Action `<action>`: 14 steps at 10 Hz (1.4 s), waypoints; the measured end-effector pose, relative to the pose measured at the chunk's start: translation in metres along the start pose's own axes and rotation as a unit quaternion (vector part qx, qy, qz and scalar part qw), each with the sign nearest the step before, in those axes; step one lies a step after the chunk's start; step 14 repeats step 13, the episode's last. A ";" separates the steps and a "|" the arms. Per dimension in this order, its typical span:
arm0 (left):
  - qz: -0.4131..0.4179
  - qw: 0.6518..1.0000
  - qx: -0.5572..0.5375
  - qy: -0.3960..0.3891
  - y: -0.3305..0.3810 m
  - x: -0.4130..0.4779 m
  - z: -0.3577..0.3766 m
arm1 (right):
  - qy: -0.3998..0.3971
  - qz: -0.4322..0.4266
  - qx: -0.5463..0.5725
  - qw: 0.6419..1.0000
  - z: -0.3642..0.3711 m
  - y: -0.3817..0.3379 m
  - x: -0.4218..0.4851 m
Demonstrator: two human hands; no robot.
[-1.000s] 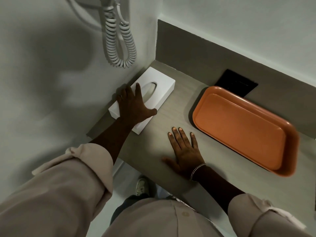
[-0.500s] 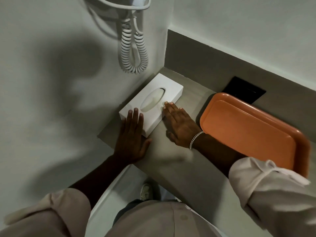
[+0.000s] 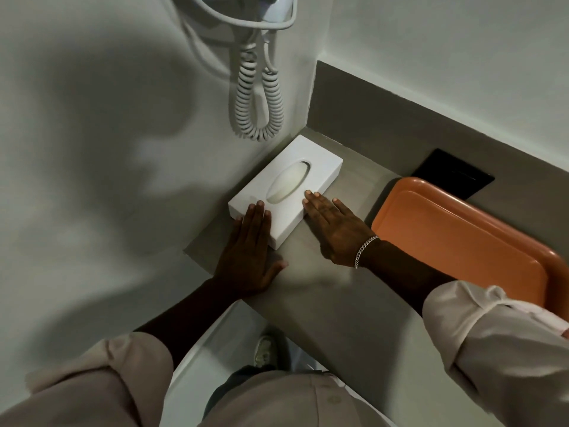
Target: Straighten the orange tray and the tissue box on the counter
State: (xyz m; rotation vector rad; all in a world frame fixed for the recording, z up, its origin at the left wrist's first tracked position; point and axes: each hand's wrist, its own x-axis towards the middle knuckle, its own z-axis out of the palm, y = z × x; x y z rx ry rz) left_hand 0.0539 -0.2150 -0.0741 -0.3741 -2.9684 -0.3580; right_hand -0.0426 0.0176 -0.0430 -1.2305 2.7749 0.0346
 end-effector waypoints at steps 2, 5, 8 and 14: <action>0.005 1.000 -0.015 -0.016 -0.004 0.028 -0.003 | -0.026 0.002 -0.015 1.000 -0.007 0.022 0.019; 0.002 1.000 0.004 -0.031 -0.006 0.074 -0.004 | -0.049 0.029 -0.043 0.997 -0.016 0.053 0.044; -0.002 1.000 -0.012 -0.022 -0.002 0.098 0.000 | -0.074 0.055 -0.057 0.994 -0.023 0.071 0.059; 0.012 0.998 -0.045 -0.030 0.004 0.107 -0.024 | 0.011 0.109 0.076 0.991 -0.057 0.038 0.027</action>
